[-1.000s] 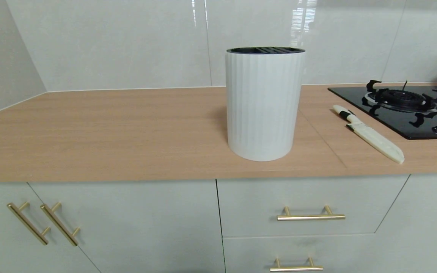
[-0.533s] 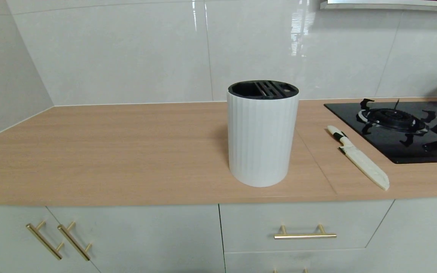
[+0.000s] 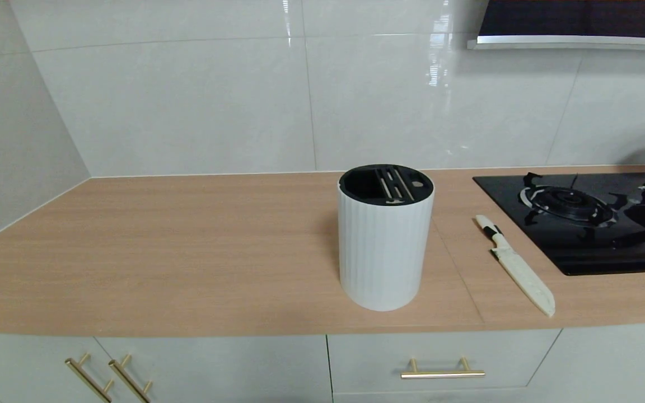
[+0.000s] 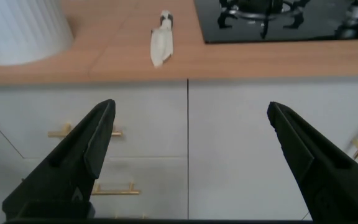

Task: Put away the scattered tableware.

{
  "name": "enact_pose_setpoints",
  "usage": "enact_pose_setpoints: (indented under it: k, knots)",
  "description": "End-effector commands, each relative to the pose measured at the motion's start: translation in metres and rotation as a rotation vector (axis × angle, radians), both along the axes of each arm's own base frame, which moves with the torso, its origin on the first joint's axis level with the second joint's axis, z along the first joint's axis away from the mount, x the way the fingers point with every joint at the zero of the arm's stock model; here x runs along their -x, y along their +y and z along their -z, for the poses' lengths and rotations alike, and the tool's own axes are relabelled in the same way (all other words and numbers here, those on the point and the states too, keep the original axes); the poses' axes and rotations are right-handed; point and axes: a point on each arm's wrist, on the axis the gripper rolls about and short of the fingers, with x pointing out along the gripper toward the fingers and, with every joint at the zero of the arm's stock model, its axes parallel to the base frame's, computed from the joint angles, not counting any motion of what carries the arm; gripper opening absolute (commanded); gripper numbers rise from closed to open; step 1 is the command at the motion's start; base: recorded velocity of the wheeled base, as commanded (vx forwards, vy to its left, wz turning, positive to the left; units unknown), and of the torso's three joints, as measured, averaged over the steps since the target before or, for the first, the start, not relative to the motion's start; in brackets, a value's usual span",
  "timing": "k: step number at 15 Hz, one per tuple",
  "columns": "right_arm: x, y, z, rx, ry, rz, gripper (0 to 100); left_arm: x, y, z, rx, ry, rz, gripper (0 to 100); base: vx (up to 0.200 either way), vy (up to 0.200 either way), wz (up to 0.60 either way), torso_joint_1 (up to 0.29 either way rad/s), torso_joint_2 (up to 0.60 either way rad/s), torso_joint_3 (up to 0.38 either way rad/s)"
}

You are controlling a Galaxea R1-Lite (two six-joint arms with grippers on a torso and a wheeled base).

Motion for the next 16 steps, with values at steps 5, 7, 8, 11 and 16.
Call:
enact_pose_setpoints:
  k: [5, 7, 8, 11, 16]
  knots:
    - [-0.0001, 0.0000, -0.0001, 0.000, 0.000, 0.000, 100, -0.0001, 0.0000, 0.0002, 0.000, 0.001, 0.000, 100, 0.000, 0.000, 0.00, 0.249, -0.53, -0.290]
    - [-0.0001, 0.0000, 0.0000, 0.000, 0.002, 0.000, 100, 0.0000, 0.0000, -0.0002, 0.000, 0.000, 0.000, 100, 0.000, 0.000, 0.00, 0.259, -0.56, -0.295]
    - [-0.0001, 0.0000, -0.0001, 0.000, 0.000, 0.000, 100, -0.0001, 0.0000, 0.0002, 0.000, 0.001, 0.000, 100, 0.000, 0.000, 0.00, 0.266, -0.58, -0.310]
    - [-0.0001, 0.0000, 0.0000, 0.000, 0.002, 0.000, 100, -0.0001, 0.0000, 0.0002, 0.000, 0.001, 0.000, 100, 0.000, 0.000, 0.00, 0.282, -0.60, -0.313]
    - [-0.0001, 0.0000, 0.0000, 0.000, 0.002, 0.000, 100, -0.0001, 0.0000, 0.0002, 0.000, 0.001, 0.000, 100, 0.000, 0.000, 0.00, 0.211, -0.44, -0.228]
